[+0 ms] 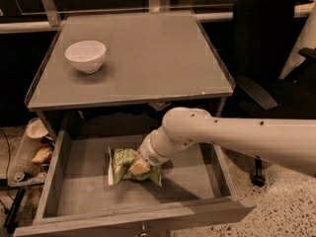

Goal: Pick green jalapeno chip bag from top drawer and place on counter

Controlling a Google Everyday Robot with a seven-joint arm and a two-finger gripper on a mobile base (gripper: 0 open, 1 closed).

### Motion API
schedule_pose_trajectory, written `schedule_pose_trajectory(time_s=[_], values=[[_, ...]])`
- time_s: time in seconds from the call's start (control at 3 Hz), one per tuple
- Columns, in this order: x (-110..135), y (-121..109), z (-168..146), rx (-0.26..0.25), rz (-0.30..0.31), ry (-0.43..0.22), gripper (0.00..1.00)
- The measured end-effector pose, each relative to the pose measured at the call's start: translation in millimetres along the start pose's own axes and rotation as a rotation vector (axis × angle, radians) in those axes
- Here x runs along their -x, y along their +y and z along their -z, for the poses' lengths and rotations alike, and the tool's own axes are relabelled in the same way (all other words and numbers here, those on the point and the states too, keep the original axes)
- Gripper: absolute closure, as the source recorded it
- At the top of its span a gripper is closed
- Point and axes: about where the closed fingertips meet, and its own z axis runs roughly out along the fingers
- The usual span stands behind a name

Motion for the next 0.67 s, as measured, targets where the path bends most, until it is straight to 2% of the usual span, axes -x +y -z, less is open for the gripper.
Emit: schedule_pose_trajectory(time_s=[0.33, 0.67], values=[[16.7, 7.8, 39.6, -0.038, -0.011, -0.018, 1.0], [30.6, 15.2, 92.9, -0.086, -0.038, -0.038, 1.0]])
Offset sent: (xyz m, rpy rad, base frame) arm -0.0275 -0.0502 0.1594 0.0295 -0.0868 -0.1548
